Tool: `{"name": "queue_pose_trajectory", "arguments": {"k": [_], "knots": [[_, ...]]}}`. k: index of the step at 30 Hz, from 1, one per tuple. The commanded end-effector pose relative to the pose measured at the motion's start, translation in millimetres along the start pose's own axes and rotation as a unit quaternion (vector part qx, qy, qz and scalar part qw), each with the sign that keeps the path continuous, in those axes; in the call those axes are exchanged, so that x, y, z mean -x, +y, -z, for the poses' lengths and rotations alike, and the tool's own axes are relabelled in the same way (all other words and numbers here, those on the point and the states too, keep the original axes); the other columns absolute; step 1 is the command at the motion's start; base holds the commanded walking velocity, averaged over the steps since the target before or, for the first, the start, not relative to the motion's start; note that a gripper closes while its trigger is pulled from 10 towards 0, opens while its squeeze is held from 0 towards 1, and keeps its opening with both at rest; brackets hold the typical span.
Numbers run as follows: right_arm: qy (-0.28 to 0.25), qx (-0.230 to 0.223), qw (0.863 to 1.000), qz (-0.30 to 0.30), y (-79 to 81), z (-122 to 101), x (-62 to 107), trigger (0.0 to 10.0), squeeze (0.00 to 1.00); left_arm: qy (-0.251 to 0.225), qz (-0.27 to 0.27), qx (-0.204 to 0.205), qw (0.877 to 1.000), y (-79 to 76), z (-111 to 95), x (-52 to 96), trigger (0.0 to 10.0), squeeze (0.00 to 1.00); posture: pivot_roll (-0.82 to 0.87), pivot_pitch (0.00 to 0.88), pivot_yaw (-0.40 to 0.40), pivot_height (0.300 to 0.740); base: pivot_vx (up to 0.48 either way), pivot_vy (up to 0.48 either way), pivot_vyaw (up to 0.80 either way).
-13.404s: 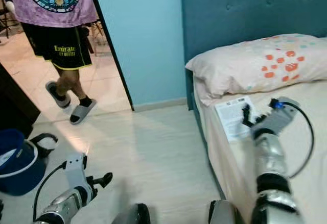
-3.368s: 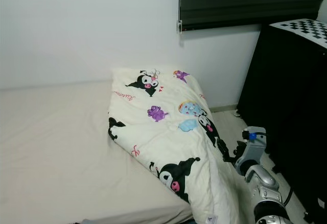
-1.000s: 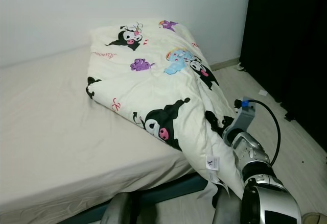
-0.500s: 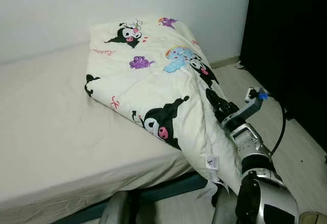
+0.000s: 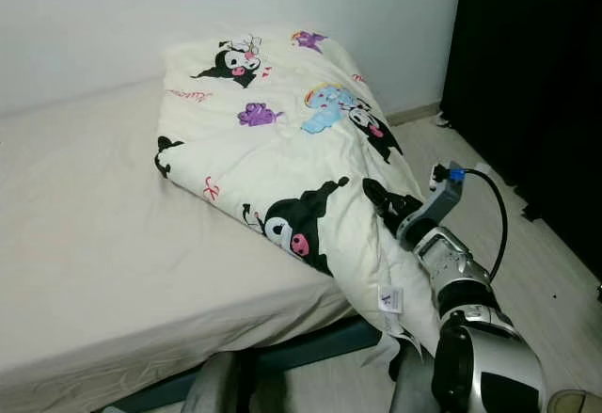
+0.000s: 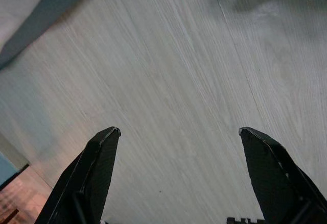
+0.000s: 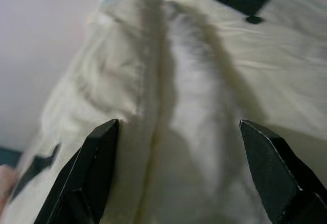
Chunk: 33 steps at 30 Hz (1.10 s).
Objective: Clean up the room
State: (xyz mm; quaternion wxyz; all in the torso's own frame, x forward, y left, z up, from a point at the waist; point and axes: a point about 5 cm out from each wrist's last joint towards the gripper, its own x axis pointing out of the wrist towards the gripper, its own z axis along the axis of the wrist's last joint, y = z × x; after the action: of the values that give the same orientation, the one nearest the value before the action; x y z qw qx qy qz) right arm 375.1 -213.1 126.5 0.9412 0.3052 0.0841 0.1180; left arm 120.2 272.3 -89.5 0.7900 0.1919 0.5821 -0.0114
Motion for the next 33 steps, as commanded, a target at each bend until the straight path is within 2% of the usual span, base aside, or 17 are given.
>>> {"name": "queue_pose_trajectory", "arguments": {"k": [1,5,10,11,12,13,14,15,19,28,30,31,32,33], "knots": [[-0.001,-0.004,1.0,0.022,-0.1,0.3,-2.1,10.0,0.0,0.017,0.004,0.002,1.0,-0.9,9.7,0.6,10.0,0.0,0.11,0.184,0.138,0.532,0.0,0.0,0.0],[0.002,-0.008,1.0,0.021,0.5,0.5,-2.7,10.0,0.0,0.017,0.003,0.002,1.0,-0.1,9.9,0.7,10.0,0.0,0.11,0.184,0.137,0.532,0.0,0.0,0.0],[0.051,0.002,0.998,0.024,3.6,15.1,-4.8,10.0,0.0,0.018,0.003,0.003,1.0,0.6,10.7,0.9,10.0,0.0,0.11,0.183,0.137,0.532,0.0,0.0,0.0],[0.052,-0.002,0.998,0.022,4.4,16.0,-5.2,5.0,0.0,0.018,0.003,0.003,1.0,0.4,11.0,0.9,10.0,0.0,0.11,0.184,0.136,0.532,0.0,0.0,0.0],[0.052,-0.006,0.999,0.013,6.1,16.6,-5.8,4.3,0.0,0.018,0.003,0.003,1.0,0.0,11.3,0.9,10.0,0.0,0.12,0.185,0.135,0.532,0.0,0.0,0.0],[0.051,-0.011,0.999,0.002,8.5,16.7,-6.6,2.1,0.0,0.018,0.004,0.003,1.0,-0.4,11.5,0.9,10.0,0.0,0.12,0.185,0.135,0.532,0.0,0.0,0.0],[0.051,-0.011,0.999,0.002,8.5,16.7,-6.6,2.1,0.0,0.018,0.004,0.003,1.0,-0.4,11.5,0.9,10.0,0.0,0.12,0.185,0.135,0.532,0.0,0.0,0.0],[0.05,-0.014,0.999,-0.006,10.1,16.7,-7.1,0.0,0.0,0.018,0.004,0.003,1.0,-0.7,11.6,0.9,10.0,0.0,0.12,0.185,0.135,0.532,0.0,0.0,0.0],[0.045,-0.024,0.998,-0.046,19.1,15.7,-10.1,0.0,0.0,0.018,0.006,0.003,1.0,-3.1,12.1,0.7,10.0,0.0,0.11,0.187,0.13,0.532,0.0,0.0,0.0],[0.012,-0.048,0.995,-0.086,28.3,6.8,-13.0,0.0,0.0,0.019,0.008,0.003,1.0,-5.5,12.9,0.6,10.0,0.0,0.11,0.188,0.128,0.532,0.0,0.0,0.0],[0.001,-0.041,0.992,-0.123,38.3,1.4,-15.7,0.0,0.0,0.019,0.009,0.003,1.0,-7.2,12.5,0.4,10.0,0.0,0.11,0.182,0.126,0.532,0.0,0.0,0.0],[0.001,-0.041,0.992,-0.123,38.3,1.4,-15.7,0.0,0.0,0.019,0.009,0.003,1.0,-7.2,12.5,0.4,10.0,0.0,0.11,0.182,0.126,0.532,0.0,0.0,0.0],[0.024,0.024,0.985,-0.171,53.6,4.6,-18.9,0.0,0.0,0.018,0.01,0.003,1.0,-7.9,11.9,0.2,10.0,0.0,0.11,0.181,0.125,0.532,0.0,0.0,0.0],[0.024,0.024,0.985,-0.171,53.6,4.6,-18.9,0.0,0.0,0.018,0.01,0.003,1.0,-7.9,11.9,0.2,10.0,0.0,0.11,0.181,0.125,0.532,0.0,0.0,0.0]]}}
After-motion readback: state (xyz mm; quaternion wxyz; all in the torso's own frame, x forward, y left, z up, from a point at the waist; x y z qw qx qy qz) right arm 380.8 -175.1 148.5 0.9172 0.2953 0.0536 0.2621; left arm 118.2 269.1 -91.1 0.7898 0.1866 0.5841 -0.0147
